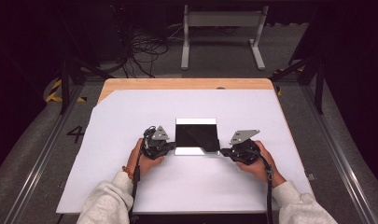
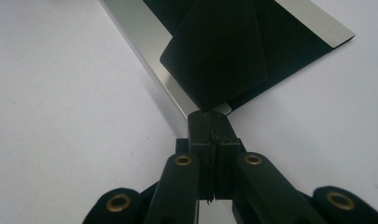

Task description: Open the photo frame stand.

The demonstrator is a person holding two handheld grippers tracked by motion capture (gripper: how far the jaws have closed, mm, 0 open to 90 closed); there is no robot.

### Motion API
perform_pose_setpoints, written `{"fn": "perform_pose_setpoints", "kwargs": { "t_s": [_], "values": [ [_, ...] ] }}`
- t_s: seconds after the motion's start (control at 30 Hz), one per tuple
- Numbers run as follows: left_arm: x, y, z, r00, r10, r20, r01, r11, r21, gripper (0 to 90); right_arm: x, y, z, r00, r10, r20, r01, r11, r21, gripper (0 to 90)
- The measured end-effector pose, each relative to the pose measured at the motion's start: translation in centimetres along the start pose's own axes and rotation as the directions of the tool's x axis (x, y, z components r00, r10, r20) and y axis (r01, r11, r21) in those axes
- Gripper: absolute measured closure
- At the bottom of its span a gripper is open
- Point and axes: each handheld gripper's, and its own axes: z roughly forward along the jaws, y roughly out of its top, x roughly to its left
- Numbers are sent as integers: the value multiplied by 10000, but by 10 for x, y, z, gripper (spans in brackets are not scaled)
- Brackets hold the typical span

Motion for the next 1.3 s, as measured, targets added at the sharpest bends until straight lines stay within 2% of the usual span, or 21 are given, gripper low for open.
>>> {"fn": "perform_pose_setpoints", "kwargs": {
  "t_s": [0.17,0.6,1.03,1.3],
  "values": [
    [0,0,0,10000,-2,-7,2,10000,7,898,0,1,-1,10000,-4,33,5,10000,-93,899],
    [0,0,0,10000,0,-24,0,10000,28,899,0,7,-11,9999,69,106,-59,9957,-924,900],
    [0,0,0,10000,9,-22,-8,10000,35,899,2,18,-17,9991,197,366,-130,9843,-1762,900],
    [0,0,0,10000,-1,-19,1,10000,28,899,2,24,-19,9986,281,441,-184,9784,-2058,900]
  ]
}}
